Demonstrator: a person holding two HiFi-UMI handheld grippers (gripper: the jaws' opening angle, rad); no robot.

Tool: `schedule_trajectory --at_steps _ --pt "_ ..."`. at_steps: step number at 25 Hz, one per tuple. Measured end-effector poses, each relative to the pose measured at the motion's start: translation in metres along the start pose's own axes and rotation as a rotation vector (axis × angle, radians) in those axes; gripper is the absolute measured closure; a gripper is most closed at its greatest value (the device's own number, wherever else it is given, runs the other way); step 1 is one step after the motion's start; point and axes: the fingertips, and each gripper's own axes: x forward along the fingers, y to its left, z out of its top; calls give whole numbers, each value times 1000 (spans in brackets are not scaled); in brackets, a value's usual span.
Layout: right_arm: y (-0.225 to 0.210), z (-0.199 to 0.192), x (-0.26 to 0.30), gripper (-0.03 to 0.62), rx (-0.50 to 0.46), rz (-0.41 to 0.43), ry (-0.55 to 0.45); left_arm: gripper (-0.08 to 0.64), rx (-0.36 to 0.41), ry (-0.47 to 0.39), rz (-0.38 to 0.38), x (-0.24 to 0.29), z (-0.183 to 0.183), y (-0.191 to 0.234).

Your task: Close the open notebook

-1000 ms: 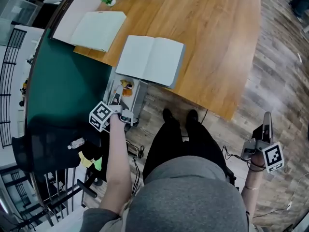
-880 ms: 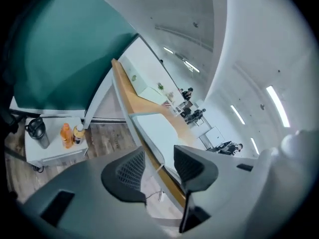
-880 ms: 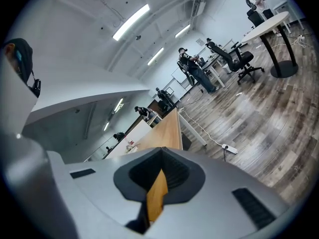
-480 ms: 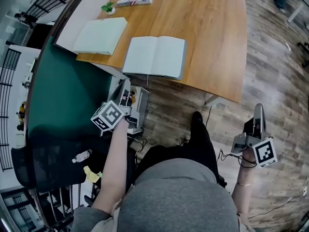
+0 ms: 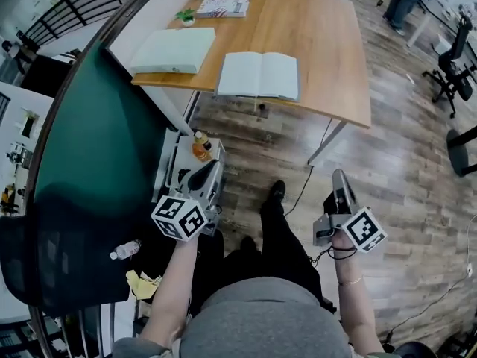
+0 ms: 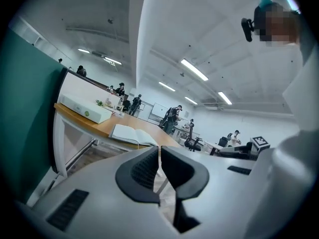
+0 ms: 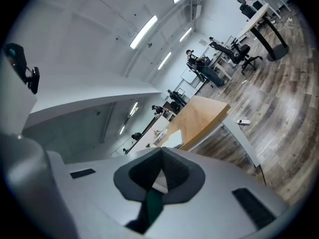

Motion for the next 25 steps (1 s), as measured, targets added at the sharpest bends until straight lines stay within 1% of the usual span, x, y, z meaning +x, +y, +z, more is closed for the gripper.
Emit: schedule_trajectory --at_steps 1,5,7,10,12,16,19,21,25 --pt "9 -7 -1 586 -35 9 12 528 19 8 15 -5 -1 -2" --pt "59 -38 -1 588 -154 141 48 528 122 41 101 -19 -4 -9" --pt "73 -52 -3 589 -212 155 64 528 162 38 116 -25 -2 -15" --pt "77 -66 -2 591 -256 128 79 528 177 14 108 -24 0 -26" --pt "71 -68 3 591 -287 90 72 528 176 18 103 -15 -4 -33" --pt "59 -59 6 589 -426 0 52 529 211 32 103 8 -8 -47" --pt "55 -52 5 589 -547 -40 71 529 248 32 109 18 -5 -53" --pt "55 -48 5 589 -608 -53 86 529 266 31 113 19 -3 -56" --pt "58 -42 10 589 -631 -35 84 531 268 25 108 22 -3 -61"
